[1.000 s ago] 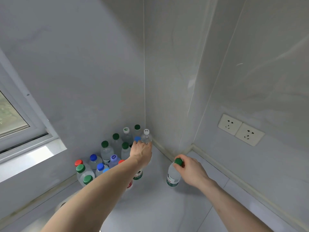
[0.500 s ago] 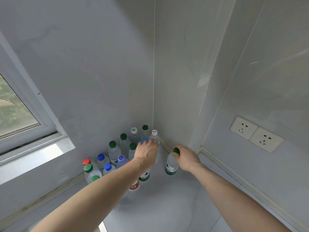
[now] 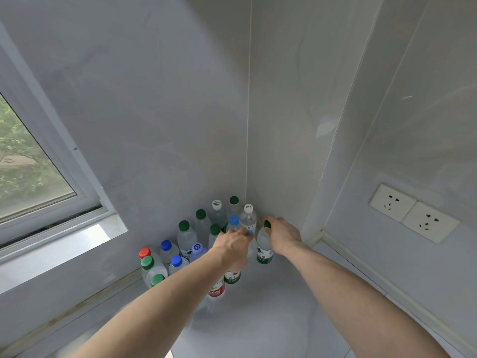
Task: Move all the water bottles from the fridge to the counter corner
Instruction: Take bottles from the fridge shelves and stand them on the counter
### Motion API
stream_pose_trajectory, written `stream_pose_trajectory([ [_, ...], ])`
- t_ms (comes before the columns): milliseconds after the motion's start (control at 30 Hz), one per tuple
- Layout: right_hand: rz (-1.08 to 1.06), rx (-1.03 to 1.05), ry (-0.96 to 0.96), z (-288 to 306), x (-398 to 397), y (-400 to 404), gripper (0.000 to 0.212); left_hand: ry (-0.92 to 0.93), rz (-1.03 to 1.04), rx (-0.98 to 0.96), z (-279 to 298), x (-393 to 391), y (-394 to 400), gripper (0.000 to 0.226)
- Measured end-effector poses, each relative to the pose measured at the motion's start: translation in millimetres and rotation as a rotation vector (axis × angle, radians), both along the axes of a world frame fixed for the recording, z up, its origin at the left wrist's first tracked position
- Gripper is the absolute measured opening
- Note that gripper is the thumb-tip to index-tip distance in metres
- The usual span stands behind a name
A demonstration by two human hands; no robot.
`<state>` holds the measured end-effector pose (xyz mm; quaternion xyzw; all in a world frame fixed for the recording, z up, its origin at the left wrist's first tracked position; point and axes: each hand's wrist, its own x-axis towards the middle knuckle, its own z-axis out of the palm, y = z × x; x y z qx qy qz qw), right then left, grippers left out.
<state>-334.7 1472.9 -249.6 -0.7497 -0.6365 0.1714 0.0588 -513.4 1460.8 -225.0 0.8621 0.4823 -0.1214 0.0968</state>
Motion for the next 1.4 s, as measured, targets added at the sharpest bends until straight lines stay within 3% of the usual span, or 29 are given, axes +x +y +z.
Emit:
stream_pose_trajectory([
  [167,-0.027,-0.040,0.099,-7,-8,5,0.040,0.062,0.025,-0.050,3,4,-3,0.077],
  [467,-0.018,-0.030,0.033,-12,-7,-18,0.079,0.075,0.053,-0.061,3,8,-4,0.082],
  [633,0.004,-0.100,0.123,-3,-11,-24,0.098,0.070,0.065,-0.080,3,7,-2,0.085],
  [767,-0.016,-0.066,0.192,1,-7,-37,0.097,0.037,0.090,-0.106,5,9,-1,0.079],
  [900,-0.040,0.037,0.318,0,-6,-71,0.079,-0.003,0.113,-0.088,6,10,-6,0.078],
  [1133,-0.071,0.053,0.385,-9,0,-128,0.088,-0.014,0.104,-0.023,6,8,-19,0.084],
  [1400,-0.254,0.168,0.626,35,28,-204,0.066,-0.344,0.037,-0.030,14,-8,-106,0.084],
])
